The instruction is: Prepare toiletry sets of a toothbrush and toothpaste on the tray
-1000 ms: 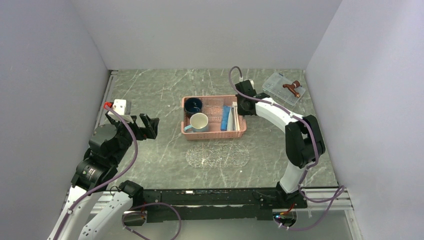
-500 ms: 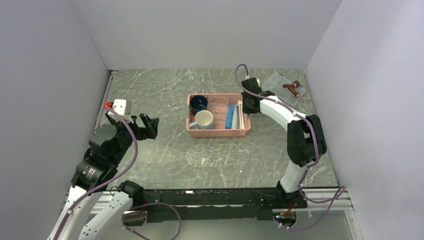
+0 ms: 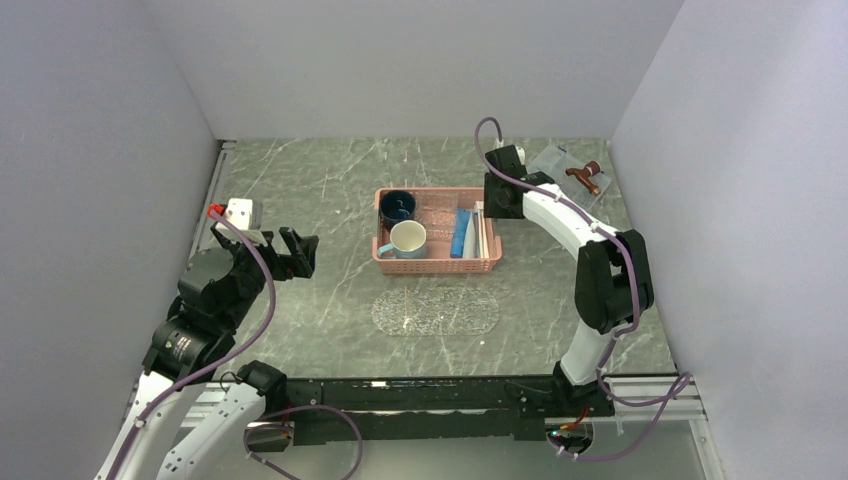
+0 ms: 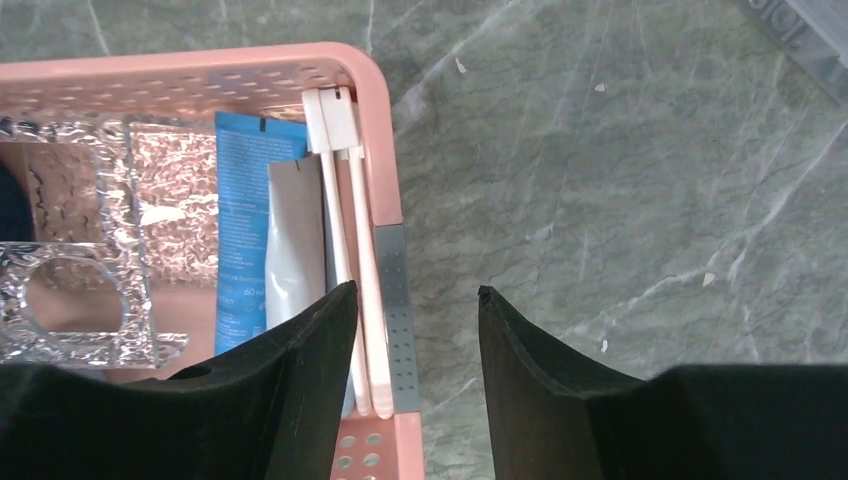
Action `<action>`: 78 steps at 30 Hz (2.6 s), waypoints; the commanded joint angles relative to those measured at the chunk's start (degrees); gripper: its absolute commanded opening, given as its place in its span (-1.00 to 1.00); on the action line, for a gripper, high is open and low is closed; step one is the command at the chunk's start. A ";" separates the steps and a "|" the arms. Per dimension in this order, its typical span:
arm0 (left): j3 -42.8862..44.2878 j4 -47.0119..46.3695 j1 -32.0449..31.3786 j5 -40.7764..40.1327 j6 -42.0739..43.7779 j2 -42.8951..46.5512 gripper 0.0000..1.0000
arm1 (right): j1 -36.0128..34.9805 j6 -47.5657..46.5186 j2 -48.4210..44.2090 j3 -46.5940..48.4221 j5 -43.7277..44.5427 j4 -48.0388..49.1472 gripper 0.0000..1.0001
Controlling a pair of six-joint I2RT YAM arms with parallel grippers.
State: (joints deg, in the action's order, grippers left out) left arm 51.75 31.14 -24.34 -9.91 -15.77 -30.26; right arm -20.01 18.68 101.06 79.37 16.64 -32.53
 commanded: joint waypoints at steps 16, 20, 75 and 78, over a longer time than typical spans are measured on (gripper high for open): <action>0.28 -1.33 0.28 0.52 -0.08 0.76 0.98 | -14.35 13.05 4.36 18.04 7.51 -6.36 0.13; 0.28 -1.33 0.26 0.56 -0.14 1.02 0.98 | -16.09 15.80 7.49 20.73 6.98 -6.27 0.17; 0.13 -1.83 0.31 2.51 -0.32 0.88 0.98 | -17.34 21.73 19.85 24.06 8.23 -8.03 -0.60; 0.26 -1.70 0.33 2.41 -0.32 0.90 0.98 | -17.30 21.52 19.17 23.62 8.23 -7.88 -0.79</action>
State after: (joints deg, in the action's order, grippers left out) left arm 51.75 31.11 -24.34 -8.23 -15.79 -29.08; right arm -37.08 39.92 121.14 103.18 23.75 -41.78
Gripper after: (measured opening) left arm 0.992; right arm 0.174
